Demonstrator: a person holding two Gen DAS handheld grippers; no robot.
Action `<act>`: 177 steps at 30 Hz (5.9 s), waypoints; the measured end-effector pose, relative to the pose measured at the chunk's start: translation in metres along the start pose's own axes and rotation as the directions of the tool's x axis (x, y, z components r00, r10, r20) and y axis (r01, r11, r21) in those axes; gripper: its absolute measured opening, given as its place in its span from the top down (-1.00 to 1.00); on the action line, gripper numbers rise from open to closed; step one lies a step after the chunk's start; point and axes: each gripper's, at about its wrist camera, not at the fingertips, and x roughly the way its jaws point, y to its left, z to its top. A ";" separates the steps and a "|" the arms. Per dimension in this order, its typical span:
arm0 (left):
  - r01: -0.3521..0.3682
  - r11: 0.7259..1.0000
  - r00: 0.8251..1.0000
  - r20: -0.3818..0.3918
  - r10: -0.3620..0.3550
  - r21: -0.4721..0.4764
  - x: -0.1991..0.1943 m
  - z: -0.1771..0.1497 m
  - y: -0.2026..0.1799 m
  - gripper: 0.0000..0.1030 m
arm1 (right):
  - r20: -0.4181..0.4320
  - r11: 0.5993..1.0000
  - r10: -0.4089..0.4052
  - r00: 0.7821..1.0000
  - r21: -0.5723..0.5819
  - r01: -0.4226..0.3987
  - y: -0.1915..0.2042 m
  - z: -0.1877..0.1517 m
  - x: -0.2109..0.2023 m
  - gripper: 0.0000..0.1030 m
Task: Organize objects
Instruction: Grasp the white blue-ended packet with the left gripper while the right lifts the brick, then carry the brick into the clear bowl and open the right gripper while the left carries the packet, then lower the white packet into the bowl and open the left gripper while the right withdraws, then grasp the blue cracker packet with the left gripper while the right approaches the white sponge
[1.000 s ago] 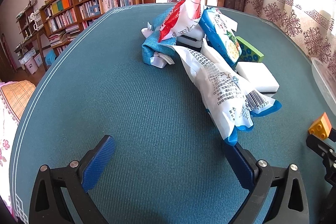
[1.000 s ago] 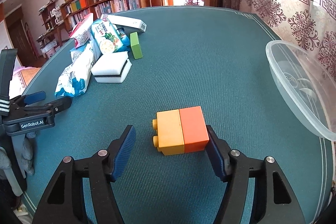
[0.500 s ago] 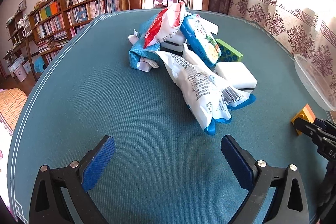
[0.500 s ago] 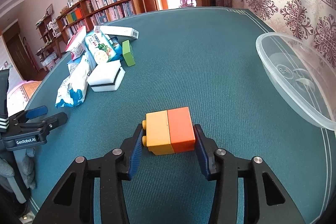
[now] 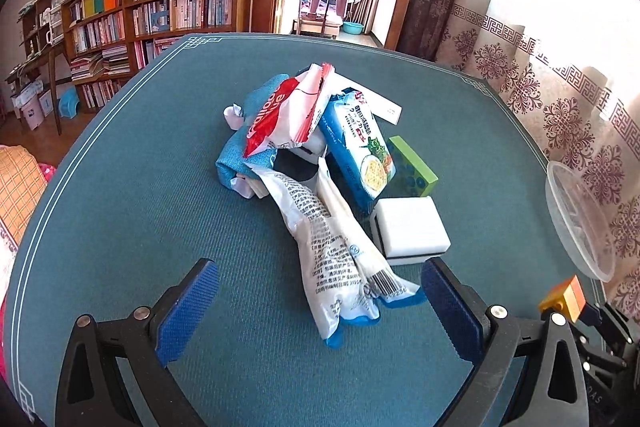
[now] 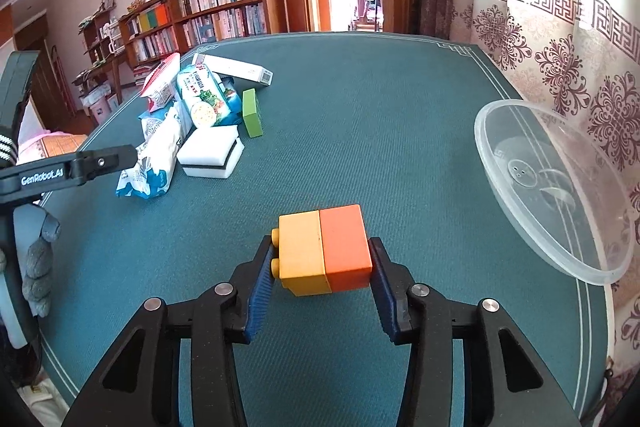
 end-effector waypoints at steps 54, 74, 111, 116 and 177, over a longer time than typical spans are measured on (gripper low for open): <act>0.110 0.964 0.993 0.015 -0.117 0.241 -0.031 -0.023 -0.064 0.15 | 0.119 0.963 -0.152 0.981 0.241 0.120 -0.100 0.001 -0.051 0.10; 0.099 0.977 0.992 -0.101 -0.081 0.187 0.011 -0.037 -0.054 0.05 | 0.106 0.961 -0.153 0.983 0.247 0.123 -0.096 -0.002 -0.045 0.10; 0.255 0.864 0.964 -0.049 -0.260 0.434 0.009 0.006 -0.218 0.05 | 0.149 0.914 -0.290 0.945 0.336 0.227 -0.167 -0.008 -0.069 -0.24; 0.293 0.839 0.953 -0.064 -0.297 0.459 0.018 0.013 -0.250 0.04 | 0.142 0.914 -0.280 0.950 0.344 0.217 -0.169 -0.012 -0.070 -0.24; 0.139 0.965 0.984 0.075 -0.160 0.224 0.025 0.034 -0.139 -0.99 | 0.079 0.963 -0.162 0.984 0.228 0.141 -0.103 -0.014 -0.046 -0.24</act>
